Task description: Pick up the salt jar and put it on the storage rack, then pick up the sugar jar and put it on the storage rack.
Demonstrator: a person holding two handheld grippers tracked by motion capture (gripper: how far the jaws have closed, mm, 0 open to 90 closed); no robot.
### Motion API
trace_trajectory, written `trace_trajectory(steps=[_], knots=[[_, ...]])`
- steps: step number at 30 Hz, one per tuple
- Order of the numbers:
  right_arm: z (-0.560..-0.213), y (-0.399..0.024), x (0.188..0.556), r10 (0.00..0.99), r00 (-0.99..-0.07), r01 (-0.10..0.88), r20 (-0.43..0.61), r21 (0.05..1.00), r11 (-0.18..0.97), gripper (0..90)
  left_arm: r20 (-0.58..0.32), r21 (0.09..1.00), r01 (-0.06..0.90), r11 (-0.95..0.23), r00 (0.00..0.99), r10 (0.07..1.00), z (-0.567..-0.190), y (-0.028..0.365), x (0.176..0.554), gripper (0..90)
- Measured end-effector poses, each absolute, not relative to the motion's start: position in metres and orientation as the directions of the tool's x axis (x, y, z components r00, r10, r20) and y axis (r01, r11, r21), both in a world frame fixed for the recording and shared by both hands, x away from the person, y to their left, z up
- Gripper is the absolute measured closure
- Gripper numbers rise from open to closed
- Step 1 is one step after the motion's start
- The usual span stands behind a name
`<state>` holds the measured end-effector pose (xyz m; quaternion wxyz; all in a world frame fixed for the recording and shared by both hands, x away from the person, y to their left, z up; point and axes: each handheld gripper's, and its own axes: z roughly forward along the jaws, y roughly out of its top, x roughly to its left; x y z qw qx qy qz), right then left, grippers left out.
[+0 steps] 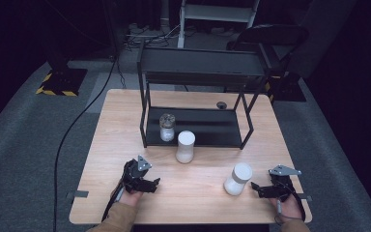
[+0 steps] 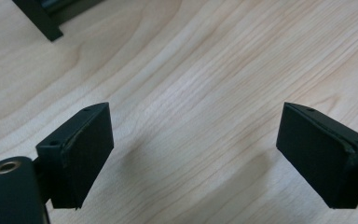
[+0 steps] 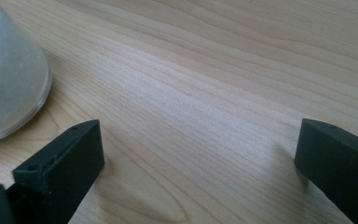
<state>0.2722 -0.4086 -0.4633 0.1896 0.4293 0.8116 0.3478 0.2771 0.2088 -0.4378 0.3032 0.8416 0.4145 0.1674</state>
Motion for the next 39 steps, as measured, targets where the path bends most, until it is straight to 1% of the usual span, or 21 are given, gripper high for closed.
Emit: trace_trajectory(steps=[4,7,9,11,13,30,35,39], knots=[[-0.463,-0.409,0.272,0.829,-0.560,0.565,-0.009,0.727,0.389,1.1,0.001,0.631,0.623,-0.463,0.596,0.803,-0.442,0.211,0.282,8.4],[-0.463,-0.409,0.272,0.829,-0.559,0.565,-0.009,0.727,0.389,1.1,-0.002,0.637,0.621,-0.456,0.593,0.805,-0.445,0.213,0.283,5.1],[-0.463,-0.409,0.272,0.829,-0.560,0.565,-0.009,0.727,0.389,1.0,-0.001,0.648,0.612,-0.452,0.595,0.804,-0.448,0.215,0.282,2.7],[-0.463,-0.409,0.272,0.829,-0.560,0.565,-0.009,0.727,0.390,1.1,-0.001,0.683,0.586,-0.436,0.597,0.802,-0.457,0.219,0.277,0.0],[-0.463,-0.409,0.272,0.829,-0.560,0.565,-0.009,0.727,0.390,1.1,0.001,0.693,0.577,-0.431,0.597,0.802,-0.459,0.221,0.275,0.0],[-0.463,-0.409,0.272,0.826,-0.563,0.564,-0.009,0.727,0.392,1.1,0.000,0.694,0.580,-0.427,0.592,0.806,-0.459,0.220,0.274,0.0],[-0.460,-0.410,0.273,0.831,-0.557,0.573,-0.004,0.722,0.388,2.4,0.000,0.694,0.580,-0.426,0.592,0.806,-0.459,0.220,0.274,0.0],[-0.455,-0.413,0.268,0.832,-0.555,0.551,-0.002,0.748,0.370,2.8,0.000,0.694,0.580,-0.427,0.593,0.805,-0.459,0.220,0.274,0.0]])
